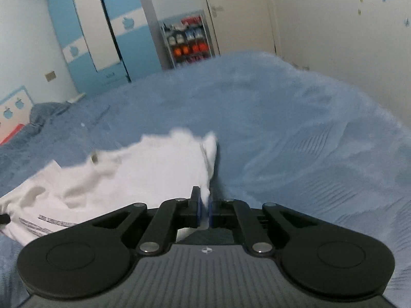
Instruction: Fold small clothes
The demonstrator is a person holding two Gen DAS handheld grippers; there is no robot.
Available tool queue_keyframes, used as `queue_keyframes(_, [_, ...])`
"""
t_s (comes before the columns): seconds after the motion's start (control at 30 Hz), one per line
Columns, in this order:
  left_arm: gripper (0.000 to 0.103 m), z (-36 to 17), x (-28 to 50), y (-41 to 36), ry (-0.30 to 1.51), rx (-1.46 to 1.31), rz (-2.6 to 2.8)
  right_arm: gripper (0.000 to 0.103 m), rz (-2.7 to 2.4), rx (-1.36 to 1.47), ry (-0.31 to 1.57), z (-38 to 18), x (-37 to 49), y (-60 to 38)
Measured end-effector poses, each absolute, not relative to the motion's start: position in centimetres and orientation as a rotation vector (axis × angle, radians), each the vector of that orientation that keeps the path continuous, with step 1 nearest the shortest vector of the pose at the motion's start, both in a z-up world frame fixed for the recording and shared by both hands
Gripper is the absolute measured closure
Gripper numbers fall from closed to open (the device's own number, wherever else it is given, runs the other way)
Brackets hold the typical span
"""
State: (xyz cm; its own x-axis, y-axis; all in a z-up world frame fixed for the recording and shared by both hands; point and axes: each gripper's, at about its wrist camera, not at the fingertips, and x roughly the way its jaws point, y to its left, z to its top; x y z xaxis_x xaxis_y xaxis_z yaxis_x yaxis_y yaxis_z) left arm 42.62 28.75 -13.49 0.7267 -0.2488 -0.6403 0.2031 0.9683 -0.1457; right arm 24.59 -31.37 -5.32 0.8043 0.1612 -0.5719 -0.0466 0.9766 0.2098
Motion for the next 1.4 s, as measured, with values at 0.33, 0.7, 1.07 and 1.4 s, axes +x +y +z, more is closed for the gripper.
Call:
queue_keyframes(0.33, [0.095,-12.8,26.0,29.1,0.837,-0.186,-0.281,0.097,0.128,0.179,0.723,-7.5,9.9,-32.0])
queue_keyframes(0.7, [0.055,-15.7,24.3,31.1,0.907,-0.244,-0.185,0.062,0.079,0.081,0.780,-10.2,8.9,-31.0])
queue_keyframes(1.07, [0.047,-12.4,34.3,26.6,0.755,0.020,-0.186,0.026,0.174,-0.117,0.676,-9.0,20.6,-24.5])
queue_keyframes(1.4, [0.086,-19.0,35.0,28.0,0.864,0.001,-0.143,0.083,0.167,-0.254,0.697,-15.8,23.7,-21.4])
